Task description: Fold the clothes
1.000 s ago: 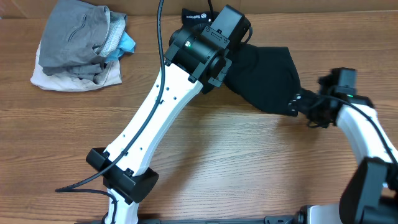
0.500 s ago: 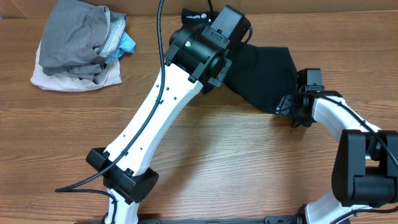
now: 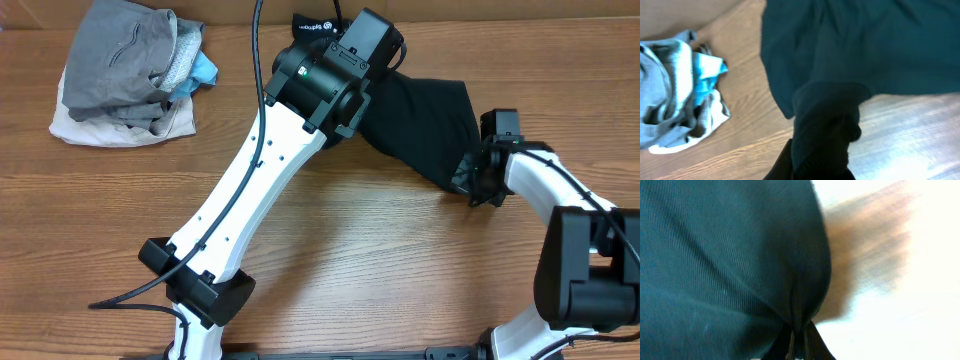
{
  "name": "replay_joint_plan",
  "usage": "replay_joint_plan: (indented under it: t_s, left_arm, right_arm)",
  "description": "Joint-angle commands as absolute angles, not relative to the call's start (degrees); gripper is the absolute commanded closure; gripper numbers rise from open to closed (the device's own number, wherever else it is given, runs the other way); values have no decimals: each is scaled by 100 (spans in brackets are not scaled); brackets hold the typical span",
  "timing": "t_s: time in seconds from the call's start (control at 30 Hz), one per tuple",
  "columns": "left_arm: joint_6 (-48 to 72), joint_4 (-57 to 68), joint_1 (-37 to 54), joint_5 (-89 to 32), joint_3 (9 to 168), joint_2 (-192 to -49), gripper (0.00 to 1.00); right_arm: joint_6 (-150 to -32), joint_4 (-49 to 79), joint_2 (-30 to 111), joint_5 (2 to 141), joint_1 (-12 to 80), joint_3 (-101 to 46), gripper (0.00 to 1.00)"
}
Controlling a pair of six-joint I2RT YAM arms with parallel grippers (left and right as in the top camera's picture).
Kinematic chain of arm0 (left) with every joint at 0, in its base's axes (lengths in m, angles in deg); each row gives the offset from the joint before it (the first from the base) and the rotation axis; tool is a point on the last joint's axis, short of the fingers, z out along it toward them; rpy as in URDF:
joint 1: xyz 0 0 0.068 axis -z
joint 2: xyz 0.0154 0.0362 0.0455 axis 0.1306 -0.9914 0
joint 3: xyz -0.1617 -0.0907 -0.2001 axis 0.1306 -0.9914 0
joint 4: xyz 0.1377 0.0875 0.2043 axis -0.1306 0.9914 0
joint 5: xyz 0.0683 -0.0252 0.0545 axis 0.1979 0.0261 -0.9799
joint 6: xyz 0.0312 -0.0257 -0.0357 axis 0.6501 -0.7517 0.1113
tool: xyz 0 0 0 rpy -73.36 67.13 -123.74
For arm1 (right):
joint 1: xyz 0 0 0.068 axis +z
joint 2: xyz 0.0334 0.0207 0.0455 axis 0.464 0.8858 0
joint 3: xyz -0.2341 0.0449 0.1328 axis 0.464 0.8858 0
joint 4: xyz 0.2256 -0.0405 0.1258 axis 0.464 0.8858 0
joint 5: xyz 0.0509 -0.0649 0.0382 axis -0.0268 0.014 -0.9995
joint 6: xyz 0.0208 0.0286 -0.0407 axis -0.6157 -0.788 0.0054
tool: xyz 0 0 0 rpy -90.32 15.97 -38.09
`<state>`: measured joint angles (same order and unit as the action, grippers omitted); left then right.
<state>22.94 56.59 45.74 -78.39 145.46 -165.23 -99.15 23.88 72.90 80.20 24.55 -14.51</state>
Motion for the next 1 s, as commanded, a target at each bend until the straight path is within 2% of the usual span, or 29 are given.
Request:
replay_joint_plan:
  t_s: [0.0,0.27,0.4,0.57,0.97]
  left_arm:
    - [2237,5521,4563,-8536,14765,-16164,96]
    - [2261,5473,4563,-8967,15025,-15478,96]
    - [2261,5676,4563,-9124,15022,-15338,96]
    - [2252,5895,4565,-9100,14992,-15369,96]
    - [2217,6067,4211,-8659,14957,-15596,96]
  right_arm:
    - [-9972,3105,6590,8017,2101,-2266,96]
    - [-9174,6174,5729,7698,1347,-4447,96]
    - [-8912,7022,5638,7701,1212,-4961,96]
    - [-8870,7223,5596,7703,1214,-5005,96]
    - [-8877,6694,5596,7674,1214,-5000,96]
